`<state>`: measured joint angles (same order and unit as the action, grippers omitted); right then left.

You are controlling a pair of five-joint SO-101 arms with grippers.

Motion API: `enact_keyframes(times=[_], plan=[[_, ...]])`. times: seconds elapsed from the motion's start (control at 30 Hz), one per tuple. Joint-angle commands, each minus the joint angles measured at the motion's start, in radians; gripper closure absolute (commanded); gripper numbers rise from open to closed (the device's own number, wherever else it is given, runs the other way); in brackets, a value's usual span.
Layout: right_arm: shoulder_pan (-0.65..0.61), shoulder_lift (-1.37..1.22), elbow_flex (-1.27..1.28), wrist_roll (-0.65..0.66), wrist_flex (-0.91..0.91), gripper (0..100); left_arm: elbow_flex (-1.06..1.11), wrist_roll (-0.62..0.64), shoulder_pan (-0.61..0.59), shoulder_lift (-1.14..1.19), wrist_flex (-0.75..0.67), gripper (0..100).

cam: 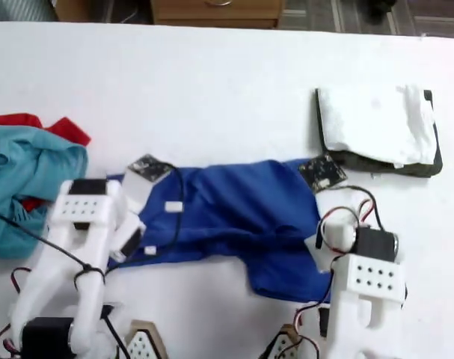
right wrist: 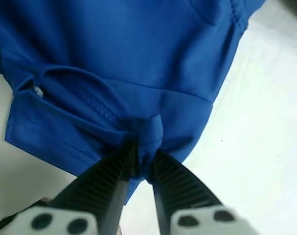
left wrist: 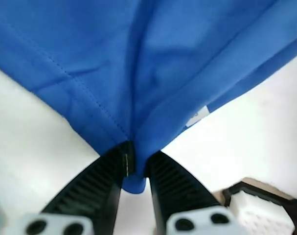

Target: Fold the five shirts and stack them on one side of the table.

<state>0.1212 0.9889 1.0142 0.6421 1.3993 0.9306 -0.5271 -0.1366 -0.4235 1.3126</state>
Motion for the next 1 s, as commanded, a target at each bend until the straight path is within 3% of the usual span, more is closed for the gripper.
enact_keyframes(times=[0.0,0.23,0.33,0.6,0.9,0.97], plan=[[0.010,0.045,0.012,0.037,0.012,98.1,0.031,0.000,0.005,0.012,-0.071,97],[0.010,0.044,0.123,0.199,0.004,98.1,0.028,0.000,0.006,0.069,-0.095,97],[0.008,0.044,0.123,0.212,0.007,97.0,0.028,0.000,0.002,0.071,-0.092,96],[0.004,0.053,0.118,0.215,0.010,80.0,-0.004,0.003,-0.005,0.071,-0.061,80],[0.007,0.053,-0.112,0.204,0.053,82.0,-0.427,0.003,-0.153,0.075,0.209,80],[0.005,0.045,-0.169,0.146,0.010,83.9,-0.499,0.006,-0.167,0.078,0.221,82]])
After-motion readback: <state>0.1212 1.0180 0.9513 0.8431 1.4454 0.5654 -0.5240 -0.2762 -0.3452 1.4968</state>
